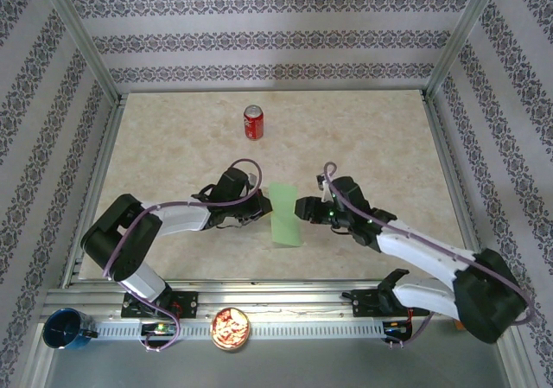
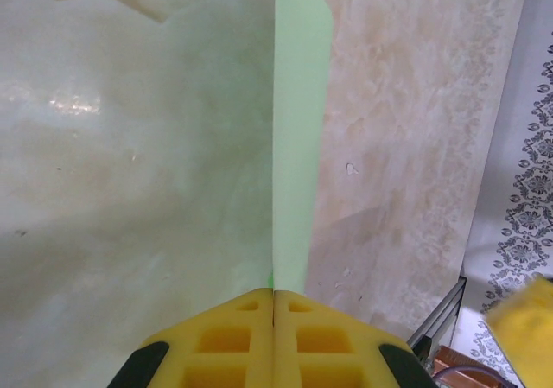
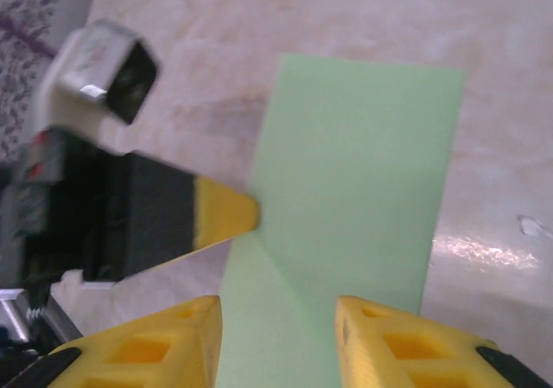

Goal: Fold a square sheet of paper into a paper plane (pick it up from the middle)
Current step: Third fold the triangle at the center of the table.

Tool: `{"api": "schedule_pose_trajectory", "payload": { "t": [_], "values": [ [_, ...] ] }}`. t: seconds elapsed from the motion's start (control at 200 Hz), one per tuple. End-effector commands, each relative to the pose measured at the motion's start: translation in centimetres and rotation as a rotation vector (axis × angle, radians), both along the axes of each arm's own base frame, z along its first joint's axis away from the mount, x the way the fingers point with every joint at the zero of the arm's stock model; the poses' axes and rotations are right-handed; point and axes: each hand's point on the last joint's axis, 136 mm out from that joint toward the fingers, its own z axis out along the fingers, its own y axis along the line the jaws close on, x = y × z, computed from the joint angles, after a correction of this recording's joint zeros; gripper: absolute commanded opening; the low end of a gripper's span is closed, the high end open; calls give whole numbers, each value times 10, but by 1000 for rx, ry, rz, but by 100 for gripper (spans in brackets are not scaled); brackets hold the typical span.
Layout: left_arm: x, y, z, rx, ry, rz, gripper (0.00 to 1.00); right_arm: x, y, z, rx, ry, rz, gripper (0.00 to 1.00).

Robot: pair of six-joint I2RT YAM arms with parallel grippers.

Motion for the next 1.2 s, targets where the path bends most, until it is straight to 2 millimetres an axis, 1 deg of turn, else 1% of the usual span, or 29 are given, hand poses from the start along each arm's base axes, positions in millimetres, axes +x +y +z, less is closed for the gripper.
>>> {"api": "schedule_pose_trajectory", "payload": {
  "t": [0.0,0.055,0.14,0.175,0.285,0.36,0.465,0.6,0.675,0.789,0.944,1.059,1.194],
  "values": [
    [-1,9,0,7,3,33,3,-4,-12,-2,-190,-204,40,42],
    [-1,12,0,10,1,43,3,-8,-12,0,-242,-267,60,42],
    [-1,14,1,14,-8,47,3,-9,-16,2,-398,-392,71,41],
    [-1,15,1,16,-13,48,3,-11,-13,4,-455,-445,102,41],
    [-2,18,-3,22,-2,54,3,-19,5,9,-568,-576,202,41],
    [-2,19,-2,14,-3,56,3,-28,23,15,-606,-661,250,41],
    [-1,20,0,11,-8,64,3,-48,51,10,-689,-799,378,42],
    [0,19,2,9,-7,66,3,-61,68,3,-822,-906,452,42],
    [0,18,3,7,-6,64,3,-67,75,-2,-825,-924,483,42],
    [0,18,4,3,-7,66,3,-76,88,-9,-782,-923,534,43],
    [0,18,4,0,-6,68,3,-75,96,-17,-785,-920,538,45],
    [0,18,5,-6,-6,69,3,-66,89,-29,-846,-894,470,46],
    [1,18,7,-6,-9,77,3,-61,80,-40,-894,-866,418,48]
  ]
}}
